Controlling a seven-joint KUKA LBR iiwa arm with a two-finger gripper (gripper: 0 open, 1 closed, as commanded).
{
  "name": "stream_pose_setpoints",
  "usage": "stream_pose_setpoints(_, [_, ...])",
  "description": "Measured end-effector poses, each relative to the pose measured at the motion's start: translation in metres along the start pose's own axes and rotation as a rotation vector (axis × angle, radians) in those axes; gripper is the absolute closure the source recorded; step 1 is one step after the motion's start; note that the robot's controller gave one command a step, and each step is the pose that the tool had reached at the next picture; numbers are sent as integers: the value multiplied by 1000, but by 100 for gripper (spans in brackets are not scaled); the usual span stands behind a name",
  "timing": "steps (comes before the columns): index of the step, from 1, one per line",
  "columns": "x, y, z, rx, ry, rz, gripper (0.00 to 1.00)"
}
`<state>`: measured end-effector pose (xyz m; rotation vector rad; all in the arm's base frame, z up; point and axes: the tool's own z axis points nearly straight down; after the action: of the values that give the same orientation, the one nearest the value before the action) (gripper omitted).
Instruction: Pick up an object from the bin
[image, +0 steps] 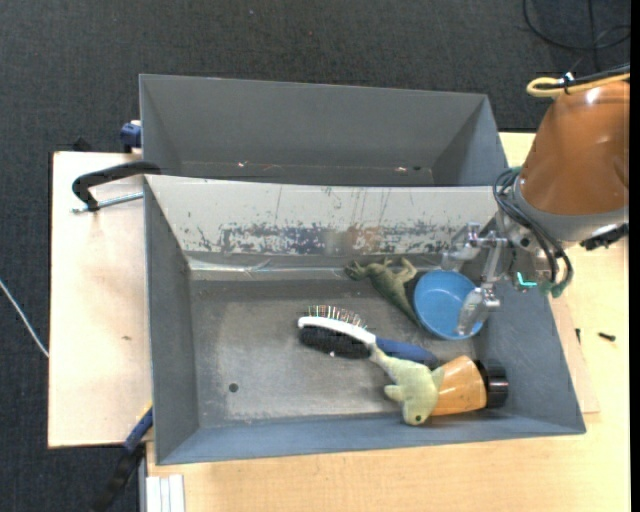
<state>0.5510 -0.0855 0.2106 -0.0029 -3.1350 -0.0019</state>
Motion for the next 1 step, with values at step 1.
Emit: stream_pose_setpoints(1, [12, -7, 141, -2, -14, 212, 0])
